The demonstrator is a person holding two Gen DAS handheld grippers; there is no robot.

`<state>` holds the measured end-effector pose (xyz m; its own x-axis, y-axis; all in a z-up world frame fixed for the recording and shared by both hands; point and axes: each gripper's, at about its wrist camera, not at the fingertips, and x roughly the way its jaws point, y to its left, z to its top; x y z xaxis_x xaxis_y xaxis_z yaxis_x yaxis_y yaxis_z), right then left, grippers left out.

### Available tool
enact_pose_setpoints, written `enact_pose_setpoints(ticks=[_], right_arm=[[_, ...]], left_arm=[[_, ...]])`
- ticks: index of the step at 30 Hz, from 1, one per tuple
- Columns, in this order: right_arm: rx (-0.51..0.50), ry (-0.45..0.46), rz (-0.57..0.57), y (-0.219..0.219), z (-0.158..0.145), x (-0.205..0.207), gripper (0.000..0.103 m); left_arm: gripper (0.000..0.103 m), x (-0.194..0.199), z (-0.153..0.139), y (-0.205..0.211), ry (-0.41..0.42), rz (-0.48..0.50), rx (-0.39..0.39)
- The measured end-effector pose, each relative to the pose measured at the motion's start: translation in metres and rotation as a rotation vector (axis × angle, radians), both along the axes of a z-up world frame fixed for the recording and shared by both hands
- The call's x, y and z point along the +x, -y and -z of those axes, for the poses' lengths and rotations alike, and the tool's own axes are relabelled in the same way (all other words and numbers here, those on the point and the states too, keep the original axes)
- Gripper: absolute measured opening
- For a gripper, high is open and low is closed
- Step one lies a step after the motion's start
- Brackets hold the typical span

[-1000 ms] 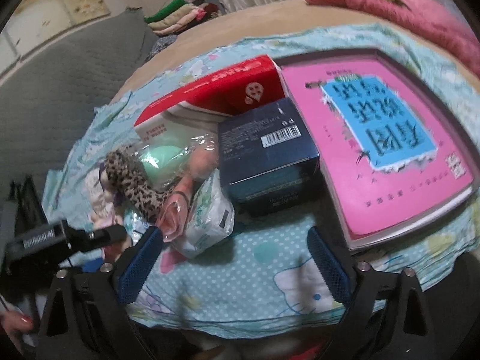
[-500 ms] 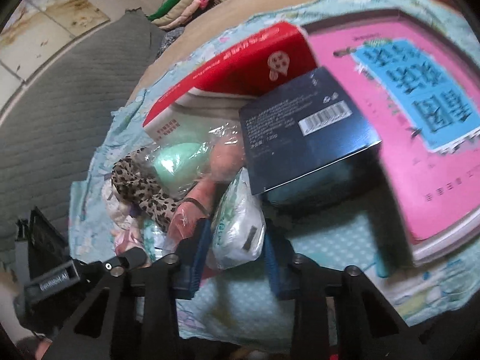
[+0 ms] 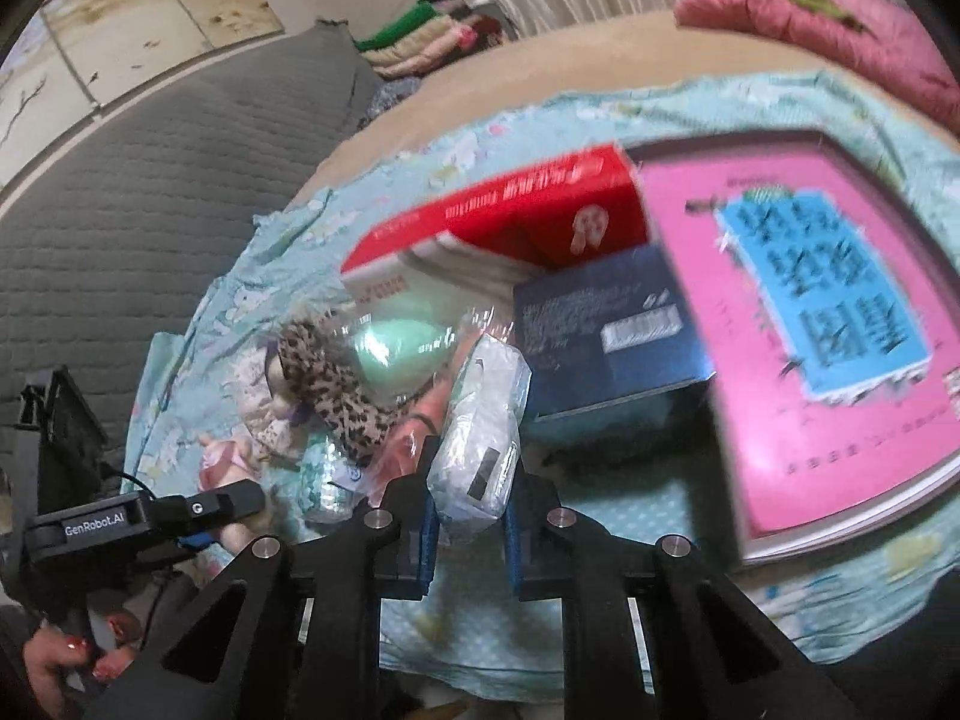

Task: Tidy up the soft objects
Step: 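Grasp the white wet-wipes pack with the right tool while the left tool grasps the pink-dress teddy bear, then carry the wipes pack onto the pink book tray and release it while the left tool carries the bear there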

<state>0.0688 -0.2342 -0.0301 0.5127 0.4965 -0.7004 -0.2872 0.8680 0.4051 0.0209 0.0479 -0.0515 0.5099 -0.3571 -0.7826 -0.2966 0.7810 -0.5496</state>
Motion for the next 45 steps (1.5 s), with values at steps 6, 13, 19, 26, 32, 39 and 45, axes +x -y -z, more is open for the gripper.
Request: enact_pose_setpoints(ticks=[6,13,19,26,32,39,45], right_arm=[[-0.007,0.07,0.016,0.011,-0.02,-0.005,0.017],[0.005,0.11,0.032,0.023,-0.031,-0.011,0.017],[0.025,0.135,0.05,0.034,-0.039,-0.014,0.017],[0.037,0.172,0.067,0.045,-0.049,-0.018,0.017],[0.036,0.207,0.087,0.058,-0.057,-0.022,0.017],[0.045,0.238,0.142,0.082,-0.063,-0.024,0.017],[0.08,0.224,0.213,0.109,-0.061,-0.02,0.017]], left_arm=[[0.042,-0.002,-0.018,0.011,0.04,0.027,0.05],[0.042,-0.004,-0.036,0.026,0.077,0.063,0.116],[0.042,-0.005,-0.048,0.042,0.099,0.095,0.168],[0.042,-0.003,-0.064,0.063,0.129,0.133,0.231],[0.042,-0.001,-0.078,0.083,0.153,0.165,0.294],[0.042,0.009,-0.086,0.107,0.157,0.208,0.34],[0.042,0.019,-0.09,0.131,0.16,0.256,0.371]])
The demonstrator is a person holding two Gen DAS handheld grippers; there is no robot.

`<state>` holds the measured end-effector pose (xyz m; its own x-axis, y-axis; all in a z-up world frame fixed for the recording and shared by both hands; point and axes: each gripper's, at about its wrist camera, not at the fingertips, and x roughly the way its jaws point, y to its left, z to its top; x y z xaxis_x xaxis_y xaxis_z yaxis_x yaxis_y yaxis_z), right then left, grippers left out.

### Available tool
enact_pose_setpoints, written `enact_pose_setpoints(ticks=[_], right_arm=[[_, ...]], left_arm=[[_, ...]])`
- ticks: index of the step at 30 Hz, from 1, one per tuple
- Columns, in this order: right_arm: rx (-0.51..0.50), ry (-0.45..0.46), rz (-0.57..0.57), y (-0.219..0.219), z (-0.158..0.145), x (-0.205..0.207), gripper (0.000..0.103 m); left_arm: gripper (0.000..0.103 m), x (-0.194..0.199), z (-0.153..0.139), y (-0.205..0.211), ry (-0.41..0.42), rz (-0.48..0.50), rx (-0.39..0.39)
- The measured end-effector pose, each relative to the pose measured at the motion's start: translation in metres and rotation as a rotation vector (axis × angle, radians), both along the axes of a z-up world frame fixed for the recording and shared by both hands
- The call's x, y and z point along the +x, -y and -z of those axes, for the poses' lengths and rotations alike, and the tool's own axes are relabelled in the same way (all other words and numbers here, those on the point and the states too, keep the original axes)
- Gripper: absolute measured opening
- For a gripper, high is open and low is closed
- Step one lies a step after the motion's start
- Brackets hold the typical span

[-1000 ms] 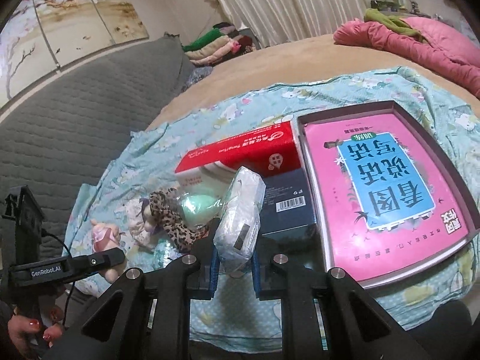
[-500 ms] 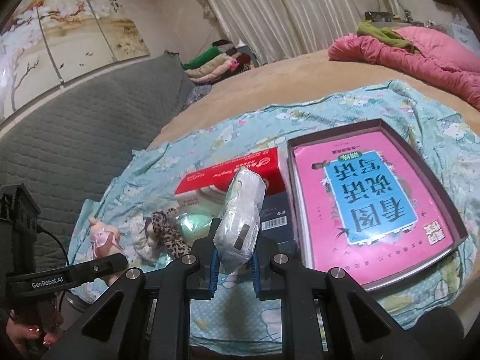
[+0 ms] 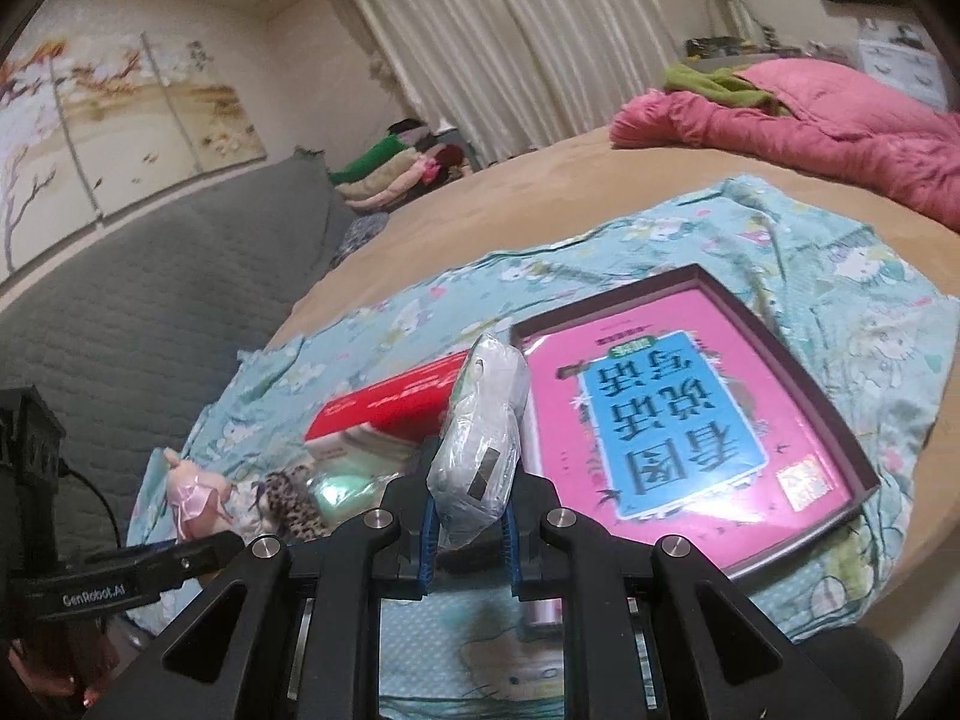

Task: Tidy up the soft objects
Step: 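Carry the wipes pack onto the pink book tray and release it while the left tool carries the bear there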

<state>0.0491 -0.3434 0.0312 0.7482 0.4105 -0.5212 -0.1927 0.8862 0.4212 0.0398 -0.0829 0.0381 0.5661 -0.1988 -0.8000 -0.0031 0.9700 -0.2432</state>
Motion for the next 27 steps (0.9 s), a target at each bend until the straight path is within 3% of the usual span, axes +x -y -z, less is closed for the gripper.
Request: enact_pose_setpoints(ticks=[15,27], right_arm=[[0.058,-0.044,0.184,0.069,0.012,0.016,0.017],[0.063,-0.116,0.262,0.109,0.037,0.027,0.017]], left_arm=[[0.042,0.047,0.004,0.103,-0.034,0.183,0.04],[0.042,0.078,0.041,0.17,-0.113,0.311,0.108]])
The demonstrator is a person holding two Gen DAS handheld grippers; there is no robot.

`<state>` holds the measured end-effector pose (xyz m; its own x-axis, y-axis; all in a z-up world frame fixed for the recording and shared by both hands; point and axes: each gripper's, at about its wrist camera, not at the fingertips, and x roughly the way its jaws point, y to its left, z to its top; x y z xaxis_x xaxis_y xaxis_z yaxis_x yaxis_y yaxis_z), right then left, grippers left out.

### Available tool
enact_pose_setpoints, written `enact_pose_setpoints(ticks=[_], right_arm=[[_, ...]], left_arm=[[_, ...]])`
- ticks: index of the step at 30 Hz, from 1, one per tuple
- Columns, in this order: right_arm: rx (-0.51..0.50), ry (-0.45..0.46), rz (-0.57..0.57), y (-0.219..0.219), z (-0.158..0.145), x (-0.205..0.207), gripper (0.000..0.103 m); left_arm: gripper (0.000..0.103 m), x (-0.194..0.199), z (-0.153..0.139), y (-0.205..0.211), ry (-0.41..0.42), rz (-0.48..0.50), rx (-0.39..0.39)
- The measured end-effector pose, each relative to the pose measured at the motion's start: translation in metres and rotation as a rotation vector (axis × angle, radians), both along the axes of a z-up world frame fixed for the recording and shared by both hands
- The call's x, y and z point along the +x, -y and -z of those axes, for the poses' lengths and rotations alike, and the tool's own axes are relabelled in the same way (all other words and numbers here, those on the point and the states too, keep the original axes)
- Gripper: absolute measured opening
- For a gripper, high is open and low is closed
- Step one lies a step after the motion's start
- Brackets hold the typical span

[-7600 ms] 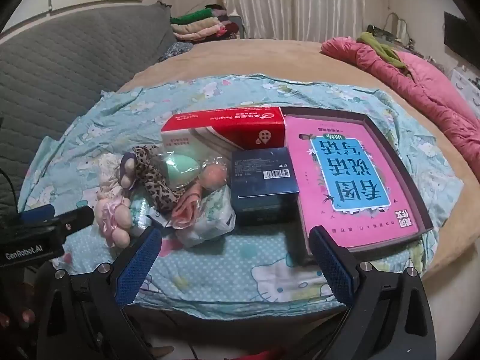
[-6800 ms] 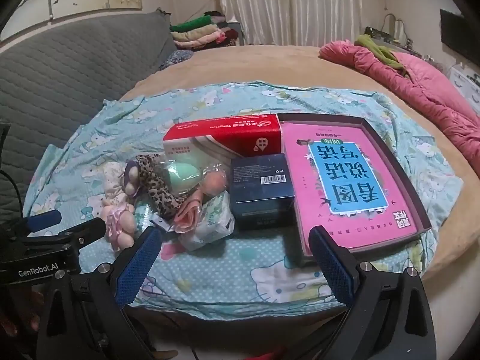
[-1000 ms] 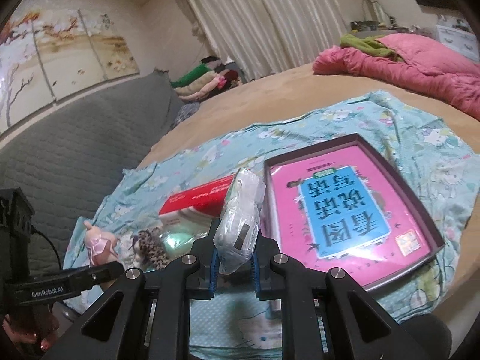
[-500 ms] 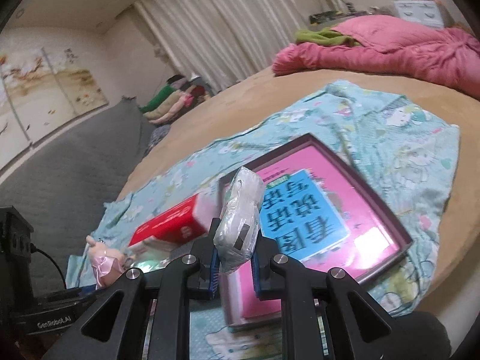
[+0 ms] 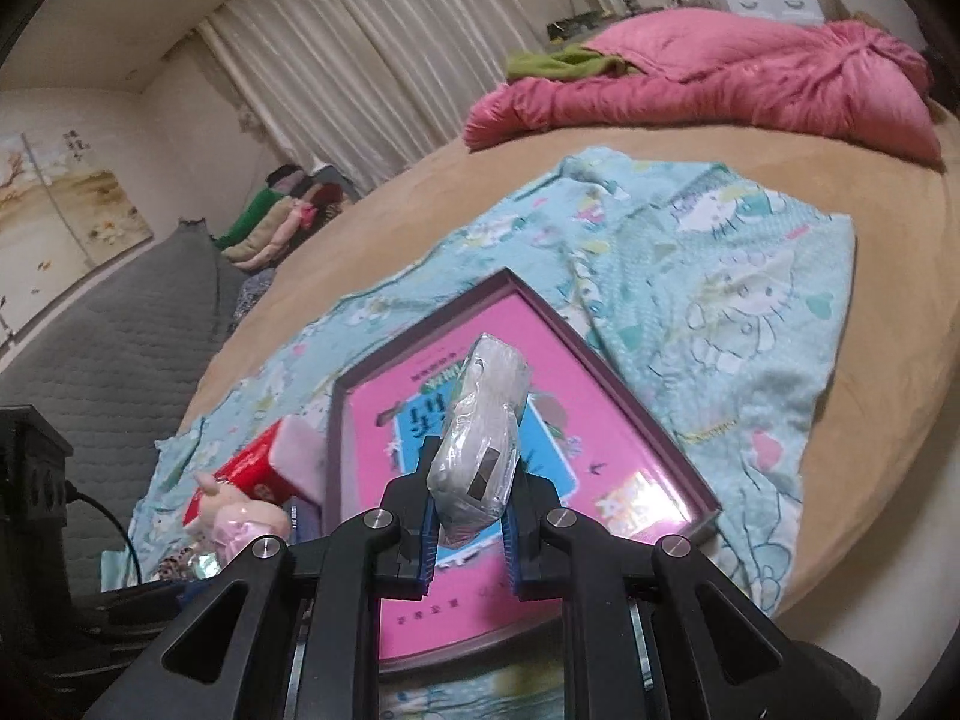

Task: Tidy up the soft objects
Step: 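Carry the wipes pack onto the pink book tray and release it while the left tool carries the bear there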

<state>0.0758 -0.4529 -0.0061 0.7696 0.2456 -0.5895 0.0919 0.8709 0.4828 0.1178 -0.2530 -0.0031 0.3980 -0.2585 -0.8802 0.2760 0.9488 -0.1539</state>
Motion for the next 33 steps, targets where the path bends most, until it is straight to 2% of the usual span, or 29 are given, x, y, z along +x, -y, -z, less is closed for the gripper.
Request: enact_pose_setpoints(ticks=[10,18,24,33], right_arm=[[0.06,-0.091,-0.032,0.001,0.025,0.013,0.017],[0.046,-0.169,0.002,0.008,0.044,0.021,0.018],[0.019,-0.186,0.04,0.012,0.047,0.02,0.021],[-0.011,-0.224,0.109,0.02,0.05,0.018,0.036]], left_arm=[[0.042,0.014,0.032,0.027,-0.053,0.057,0.047],[0.043,0.016,0.048,0.032,-0.084,0.072,0.066],[0.046,0.017,0.052,0.034,-0.101,0.08,0.063],[0.051,0.017,0.055,0.034,-0.108,0.077,0.07]])
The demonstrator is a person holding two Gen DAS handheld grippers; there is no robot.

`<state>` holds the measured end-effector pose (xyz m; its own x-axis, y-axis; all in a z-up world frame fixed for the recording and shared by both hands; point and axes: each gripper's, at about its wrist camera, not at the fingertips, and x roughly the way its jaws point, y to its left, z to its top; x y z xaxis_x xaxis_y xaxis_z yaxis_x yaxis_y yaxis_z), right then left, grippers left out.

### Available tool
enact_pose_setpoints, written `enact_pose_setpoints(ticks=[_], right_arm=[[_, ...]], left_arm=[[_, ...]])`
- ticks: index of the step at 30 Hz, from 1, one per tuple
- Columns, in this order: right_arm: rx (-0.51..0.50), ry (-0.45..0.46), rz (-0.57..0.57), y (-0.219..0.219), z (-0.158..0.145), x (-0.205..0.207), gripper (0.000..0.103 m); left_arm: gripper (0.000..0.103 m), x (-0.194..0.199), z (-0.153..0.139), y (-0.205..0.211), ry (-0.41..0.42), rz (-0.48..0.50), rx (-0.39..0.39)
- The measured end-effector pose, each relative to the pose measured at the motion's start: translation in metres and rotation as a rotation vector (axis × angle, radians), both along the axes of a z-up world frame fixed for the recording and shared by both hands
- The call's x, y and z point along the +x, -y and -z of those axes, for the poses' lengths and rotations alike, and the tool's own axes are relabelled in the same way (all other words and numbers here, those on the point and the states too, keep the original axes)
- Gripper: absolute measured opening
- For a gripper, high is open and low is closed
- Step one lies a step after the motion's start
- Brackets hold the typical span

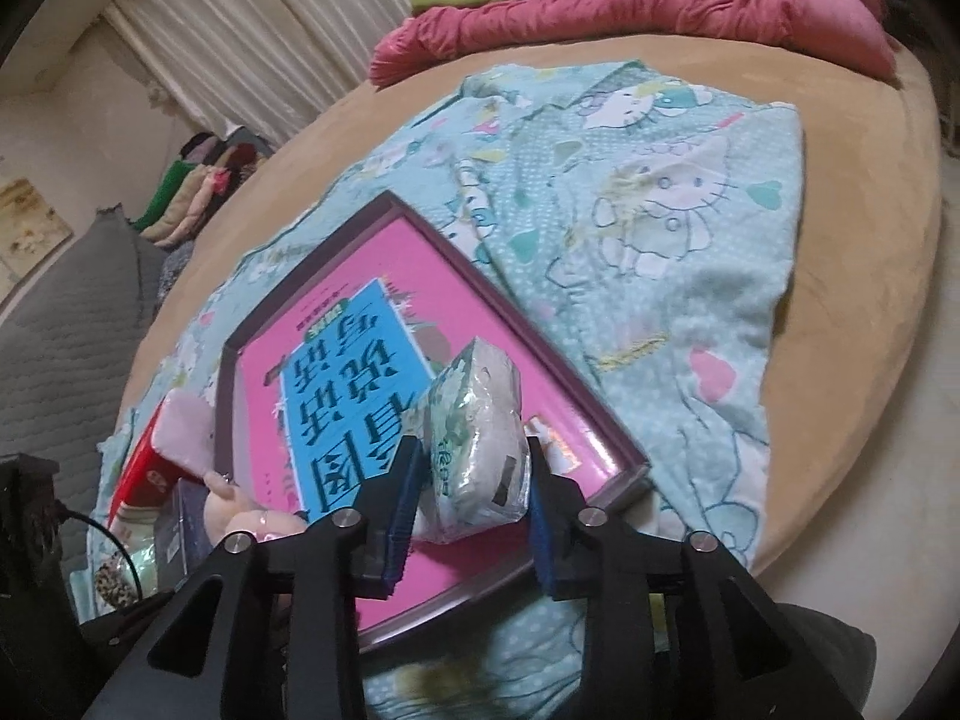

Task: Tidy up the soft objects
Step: 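Carry the wipes pack onto the pink book tray and release it while the left tool carries the bear there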

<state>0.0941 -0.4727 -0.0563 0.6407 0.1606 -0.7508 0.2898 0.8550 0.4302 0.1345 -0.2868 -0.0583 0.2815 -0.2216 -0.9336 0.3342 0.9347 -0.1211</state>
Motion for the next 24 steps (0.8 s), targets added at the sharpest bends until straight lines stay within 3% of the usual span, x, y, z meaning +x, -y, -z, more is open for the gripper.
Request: enact_pose_setpoints(ticks=[24], right_arm=[[-0.09,0.046,0.063,0.005,-0.019,-0.01,0.057]], left_arm=[[0.071,-0.006,-0.011,-0.011,0.011,-0.006,-0.052]])
